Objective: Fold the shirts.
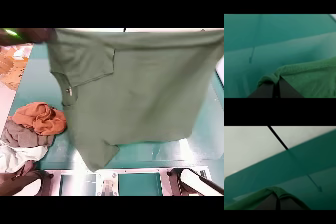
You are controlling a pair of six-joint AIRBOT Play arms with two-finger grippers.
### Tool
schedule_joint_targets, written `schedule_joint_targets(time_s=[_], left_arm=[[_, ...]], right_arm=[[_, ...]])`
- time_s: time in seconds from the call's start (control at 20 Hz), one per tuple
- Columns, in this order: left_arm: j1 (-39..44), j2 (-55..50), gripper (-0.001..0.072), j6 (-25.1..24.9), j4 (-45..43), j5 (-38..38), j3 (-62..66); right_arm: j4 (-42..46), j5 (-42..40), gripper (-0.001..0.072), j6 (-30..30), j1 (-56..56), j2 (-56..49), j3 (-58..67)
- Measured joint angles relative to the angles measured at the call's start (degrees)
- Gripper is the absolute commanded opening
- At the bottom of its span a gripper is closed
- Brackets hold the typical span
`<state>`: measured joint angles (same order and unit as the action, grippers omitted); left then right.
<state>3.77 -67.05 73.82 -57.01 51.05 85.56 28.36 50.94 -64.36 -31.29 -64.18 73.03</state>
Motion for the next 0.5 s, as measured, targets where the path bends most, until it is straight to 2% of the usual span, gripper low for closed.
schedule_joint_targets(time_s=[0.25, 0.5], left_arm=[[0.0, -20.6, 0.0024, -2.9, 3.3, -8.6, -0.3], [-0.2, -32.0, 0.0024, -3.5, 4.6, -11.6, 6.4]], right_arm=[[-1.5, -6.8, 0.0011, 1.2, 4.7, -20.8, -0.6], [-3.1, -6.6, 0.0011, -0.6, 5.6, -33.6, 7.2]])
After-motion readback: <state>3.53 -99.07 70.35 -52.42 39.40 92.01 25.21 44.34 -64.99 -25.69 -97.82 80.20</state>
